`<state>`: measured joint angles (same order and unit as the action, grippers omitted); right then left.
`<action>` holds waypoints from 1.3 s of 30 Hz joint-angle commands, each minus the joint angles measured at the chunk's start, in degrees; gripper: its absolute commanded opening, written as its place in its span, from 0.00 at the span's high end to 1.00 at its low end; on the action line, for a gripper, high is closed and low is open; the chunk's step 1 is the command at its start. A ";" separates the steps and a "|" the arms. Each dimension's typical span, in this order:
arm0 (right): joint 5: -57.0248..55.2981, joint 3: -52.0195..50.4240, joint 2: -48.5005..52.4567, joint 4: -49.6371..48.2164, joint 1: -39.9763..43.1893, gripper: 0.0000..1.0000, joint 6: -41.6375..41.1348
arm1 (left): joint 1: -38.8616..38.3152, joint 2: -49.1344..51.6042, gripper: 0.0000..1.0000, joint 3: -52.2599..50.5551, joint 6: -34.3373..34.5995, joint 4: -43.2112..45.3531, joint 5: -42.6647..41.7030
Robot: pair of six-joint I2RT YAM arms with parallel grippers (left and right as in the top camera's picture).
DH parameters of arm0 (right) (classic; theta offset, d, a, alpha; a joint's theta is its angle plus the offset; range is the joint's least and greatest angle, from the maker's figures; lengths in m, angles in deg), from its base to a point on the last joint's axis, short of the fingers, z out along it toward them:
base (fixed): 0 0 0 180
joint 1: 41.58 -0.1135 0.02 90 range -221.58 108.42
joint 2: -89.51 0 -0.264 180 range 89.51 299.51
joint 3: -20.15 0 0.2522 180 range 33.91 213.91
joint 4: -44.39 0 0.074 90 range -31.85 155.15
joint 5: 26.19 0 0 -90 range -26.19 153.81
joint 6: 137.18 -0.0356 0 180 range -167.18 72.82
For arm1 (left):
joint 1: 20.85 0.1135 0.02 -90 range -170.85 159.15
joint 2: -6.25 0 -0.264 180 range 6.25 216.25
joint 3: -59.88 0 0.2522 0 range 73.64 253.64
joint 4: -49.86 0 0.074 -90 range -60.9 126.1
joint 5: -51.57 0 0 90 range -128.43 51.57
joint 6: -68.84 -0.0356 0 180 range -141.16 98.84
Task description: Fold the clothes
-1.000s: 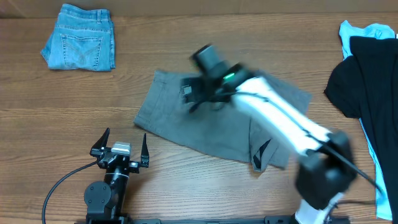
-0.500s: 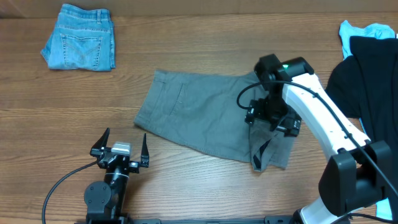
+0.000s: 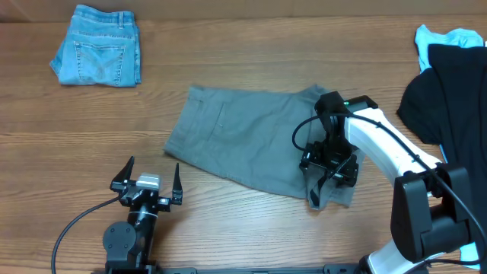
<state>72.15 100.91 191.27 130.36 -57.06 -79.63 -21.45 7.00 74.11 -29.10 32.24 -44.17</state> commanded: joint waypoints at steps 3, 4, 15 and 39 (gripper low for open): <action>1.05 -0.26 -0.07 -1.40 -0.31 0.19 1.20 | 0.35 -0.33 0.00 -0.20 -1.05 -0.13 0.17; 1.29 -0.26 -0.07 -1.57 -0.31 0.22 1.20 | 0.35 -0.33 0.00 -0.20 -1.05 -0.13 0.17; 3.32 -4.90 -0.07 -8.98 -3.43 0.33 1.36 | 0.35 -0.33 0.00 -0.20 -1.05 -0.13 0.17; -3.82 -4.68 -0.07 -8.41 2.54 0.81 1.36 | 0.35 -0.33 0.00 -0.20 -1.05 -0.13 0.17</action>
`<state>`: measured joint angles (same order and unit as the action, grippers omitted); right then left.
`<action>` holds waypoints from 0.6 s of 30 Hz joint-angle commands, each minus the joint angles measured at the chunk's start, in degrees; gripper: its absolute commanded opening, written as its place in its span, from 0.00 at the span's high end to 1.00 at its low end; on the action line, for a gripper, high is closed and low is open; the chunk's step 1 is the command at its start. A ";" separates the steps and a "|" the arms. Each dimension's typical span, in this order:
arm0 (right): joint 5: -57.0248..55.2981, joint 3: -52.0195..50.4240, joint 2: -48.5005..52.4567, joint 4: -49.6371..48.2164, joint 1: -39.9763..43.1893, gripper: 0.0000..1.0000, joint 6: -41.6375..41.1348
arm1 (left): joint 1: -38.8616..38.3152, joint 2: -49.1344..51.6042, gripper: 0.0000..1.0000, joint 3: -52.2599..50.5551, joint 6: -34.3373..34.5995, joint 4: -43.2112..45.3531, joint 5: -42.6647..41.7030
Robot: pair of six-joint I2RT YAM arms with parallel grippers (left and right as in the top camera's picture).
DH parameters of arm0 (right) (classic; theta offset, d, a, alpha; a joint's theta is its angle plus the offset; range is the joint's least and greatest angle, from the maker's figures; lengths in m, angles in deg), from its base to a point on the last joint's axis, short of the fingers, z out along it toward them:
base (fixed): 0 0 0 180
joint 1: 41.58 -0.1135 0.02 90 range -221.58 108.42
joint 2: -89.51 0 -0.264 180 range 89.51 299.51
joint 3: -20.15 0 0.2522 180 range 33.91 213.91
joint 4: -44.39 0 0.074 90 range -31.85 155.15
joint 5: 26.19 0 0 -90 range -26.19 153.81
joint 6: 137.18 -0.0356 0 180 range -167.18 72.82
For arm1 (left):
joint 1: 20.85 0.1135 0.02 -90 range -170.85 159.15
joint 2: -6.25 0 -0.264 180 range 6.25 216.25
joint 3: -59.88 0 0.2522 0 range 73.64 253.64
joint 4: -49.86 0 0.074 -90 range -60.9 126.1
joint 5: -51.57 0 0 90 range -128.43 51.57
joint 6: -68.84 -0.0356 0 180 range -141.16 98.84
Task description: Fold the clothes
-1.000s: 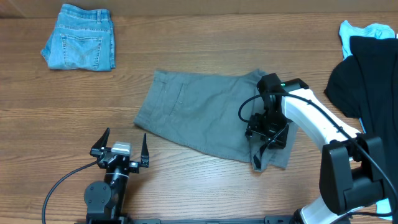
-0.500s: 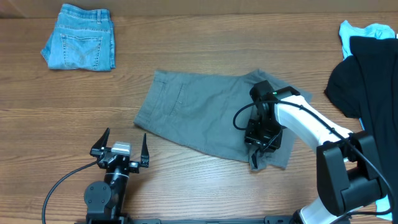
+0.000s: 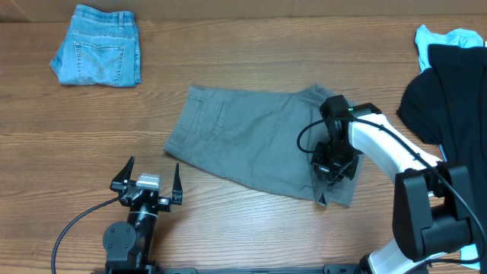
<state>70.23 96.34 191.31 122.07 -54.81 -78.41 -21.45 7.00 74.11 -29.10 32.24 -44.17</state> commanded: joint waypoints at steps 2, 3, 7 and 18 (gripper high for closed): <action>-2.58 0.24 -0.11 0.52 0.98 0.93 0.11 | 0.35 -0.33 0.00 -0.20 -1.05 -0.13 0.17; -3.54 0.66 -0.11 1.36 1.62 0.96 0.09 | 0.35 -0.33 0.00 -0.20 -1.05 -0.13 0.17; -7.28 3.56 -0.13 5.95 5.86 0.96 -0.28 | 0.35 -0.33 0.00 -0.20 -1.05 -0.13 0.17; -6.36 6.49 -0.13 4.31 14.38 0.17 2.36 | 0.35 -0.33 0.00 -0.20 -1.05 -0.13 0.17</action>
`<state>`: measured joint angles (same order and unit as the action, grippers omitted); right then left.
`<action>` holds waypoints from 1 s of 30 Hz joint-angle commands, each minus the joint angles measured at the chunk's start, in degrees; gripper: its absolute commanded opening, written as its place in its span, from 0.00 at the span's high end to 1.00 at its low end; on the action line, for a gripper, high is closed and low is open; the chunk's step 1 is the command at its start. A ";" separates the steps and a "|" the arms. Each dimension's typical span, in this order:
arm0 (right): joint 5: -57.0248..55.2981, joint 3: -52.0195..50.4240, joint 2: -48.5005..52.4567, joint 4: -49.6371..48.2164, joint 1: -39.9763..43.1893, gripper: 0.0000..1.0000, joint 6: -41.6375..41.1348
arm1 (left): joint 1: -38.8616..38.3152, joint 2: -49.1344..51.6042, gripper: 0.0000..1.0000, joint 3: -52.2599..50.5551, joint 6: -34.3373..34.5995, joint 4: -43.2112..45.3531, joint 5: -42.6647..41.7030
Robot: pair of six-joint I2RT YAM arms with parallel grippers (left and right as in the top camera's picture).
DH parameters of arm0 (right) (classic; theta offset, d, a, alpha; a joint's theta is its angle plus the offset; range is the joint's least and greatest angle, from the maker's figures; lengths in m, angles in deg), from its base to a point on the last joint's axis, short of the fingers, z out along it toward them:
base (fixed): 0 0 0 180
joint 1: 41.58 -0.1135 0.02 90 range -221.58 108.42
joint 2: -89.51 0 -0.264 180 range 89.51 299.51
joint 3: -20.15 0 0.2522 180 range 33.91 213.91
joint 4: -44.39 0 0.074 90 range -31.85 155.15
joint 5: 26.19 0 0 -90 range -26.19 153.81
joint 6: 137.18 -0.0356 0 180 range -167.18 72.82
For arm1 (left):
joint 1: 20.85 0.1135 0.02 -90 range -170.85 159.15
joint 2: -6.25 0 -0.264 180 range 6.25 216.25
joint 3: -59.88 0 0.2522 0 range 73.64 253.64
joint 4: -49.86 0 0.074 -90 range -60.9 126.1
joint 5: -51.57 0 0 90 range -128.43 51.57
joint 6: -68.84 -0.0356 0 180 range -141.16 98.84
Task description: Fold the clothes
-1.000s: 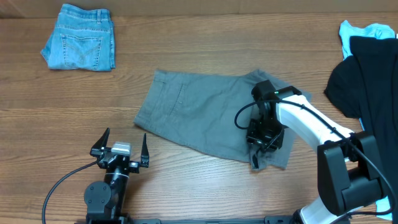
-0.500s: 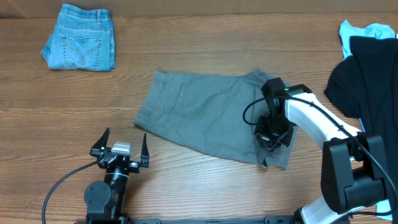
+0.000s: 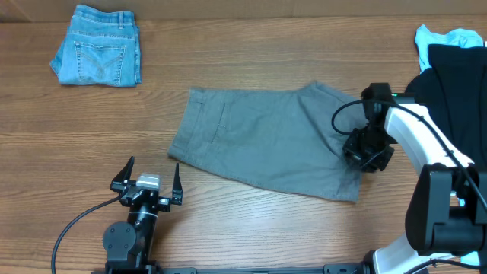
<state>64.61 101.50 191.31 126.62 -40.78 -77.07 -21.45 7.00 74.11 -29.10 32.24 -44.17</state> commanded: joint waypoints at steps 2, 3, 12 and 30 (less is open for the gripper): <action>-0.74 1.40 -0.13 -0.26 0.35 0.04 1.01 | 0.35 -0.33 0.00 -0.20 -1.05 -0.13 0.17; -0.76 1.97 -0.13 -0.26 0.52 0.00 1.01 | 0.35 -0.33 0.00 -0.20 -1.05 -0.13 0.17; -0.70 11.15 -0.11 -5.86 6.25 0.00 3.89 | 0.35 -0.33 0.00 -0.20 -1.05 -0.13 0.17; 0.74 9.57 5.90 -18.05 6.91 0.08 4.85 | 0.35 -0.33 0.00 -0.20 -1.05 -0.13 0.17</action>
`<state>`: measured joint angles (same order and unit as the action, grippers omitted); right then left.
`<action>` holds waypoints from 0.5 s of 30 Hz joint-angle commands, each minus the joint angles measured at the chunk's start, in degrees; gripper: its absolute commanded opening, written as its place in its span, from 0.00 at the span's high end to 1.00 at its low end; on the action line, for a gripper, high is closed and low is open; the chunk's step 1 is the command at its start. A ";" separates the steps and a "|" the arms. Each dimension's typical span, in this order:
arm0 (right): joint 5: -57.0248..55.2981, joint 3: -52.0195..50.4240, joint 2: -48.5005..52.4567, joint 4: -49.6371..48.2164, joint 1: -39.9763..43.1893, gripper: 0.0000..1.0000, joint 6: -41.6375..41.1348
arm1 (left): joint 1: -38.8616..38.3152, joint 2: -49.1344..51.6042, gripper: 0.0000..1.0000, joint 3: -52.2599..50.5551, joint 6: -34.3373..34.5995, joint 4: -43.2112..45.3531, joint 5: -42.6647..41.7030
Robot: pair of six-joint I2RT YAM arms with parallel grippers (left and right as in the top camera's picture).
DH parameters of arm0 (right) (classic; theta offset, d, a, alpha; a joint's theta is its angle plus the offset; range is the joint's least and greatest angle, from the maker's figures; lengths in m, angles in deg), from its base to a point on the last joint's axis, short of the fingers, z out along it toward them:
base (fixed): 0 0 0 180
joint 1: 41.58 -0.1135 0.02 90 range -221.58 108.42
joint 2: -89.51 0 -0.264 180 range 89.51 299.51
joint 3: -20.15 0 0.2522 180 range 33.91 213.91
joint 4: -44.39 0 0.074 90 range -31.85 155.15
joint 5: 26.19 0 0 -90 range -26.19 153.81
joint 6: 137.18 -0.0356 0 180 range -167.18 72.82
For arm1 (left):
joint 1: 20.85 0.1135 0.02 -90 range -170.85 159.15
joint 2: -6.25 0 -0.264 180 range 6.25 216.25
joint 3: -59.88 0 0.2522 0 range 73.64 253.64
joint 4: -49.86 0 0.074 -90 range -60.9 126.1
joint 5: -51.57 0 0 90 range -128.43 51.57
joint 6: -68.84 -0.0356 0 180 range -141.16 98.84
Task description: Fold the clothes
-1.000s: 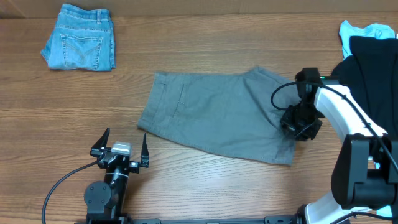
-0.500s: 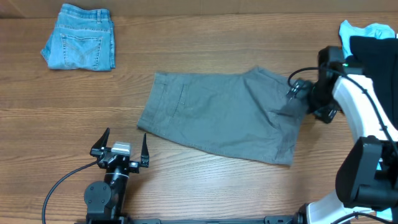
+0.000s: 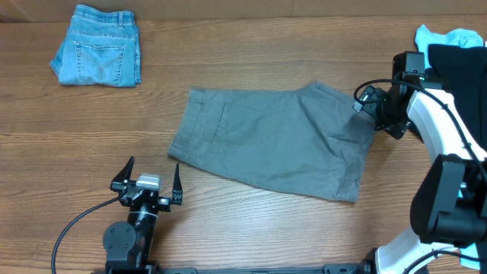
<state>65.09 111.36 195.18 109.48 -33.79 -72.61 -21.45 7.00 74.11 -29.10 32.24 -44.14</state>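
Grey shorts [image 3: 266, 144] lie spread flat in the middle of the table, waistband to the left. My right gripper [image 3: 374, 114] sits low at the shorts' upper right edge, where the fabric is drawn out toward it. Its fingers are hidden under the wrist, and it appears shut on that edge. My left gripper [image 3: 148, 181] rests near the front of the table, off the shorts' lower left corner. Its fingers are spread open with nothing between them.
Folded blue jeans [image 3: 97, 55] lie at the back left. A black garment [image 3: 456, 91] is piled at the right edge over a light blue one [image 3: 449, 36], close behind my right arm.
My right gripper has moved from the shorts' lower right edge up to their upper right edge. The fabric there now reaches further right. The left arm has not moved.
My right gripper first stood over the shorts' lower right leg, with the fabric bunched up there. Then that leg lay flatter beneath it. Then the gripper stood just off the right edge. Now it is at the upper right edge, with the shorts spread wider.
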 commanded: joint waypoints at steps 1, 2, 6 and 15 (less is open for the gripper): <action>0.00 -0.28 2.58 -1.16 -0.11 0.08 0.42 | 0.35 -0.33 0.00 -0.20 -1.05 -0.13 0.15; -0.31 -0.28 3.21 -1.36 -0.04 0.08 0.42 | 0.35 -0.33 0.00 -0.20 -1.05 -0.13 0.15; -0.15 -0.28 6.12 -1.31 0.22 0.08 0.42 | 0.35 -0.33 0.00 -0.20 -1.05 -0.13 0.15; -0.13 -0.28 6.82 -1.75 0.22 0.38 0.39 | 0.35 -0.33 0.00 -0.20 -1.05 -0.13 0.15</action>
<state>65.07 111.14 201.87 108.04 -33.74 -72.42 -21.45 7.00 74.11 -29.10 32.27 -44.14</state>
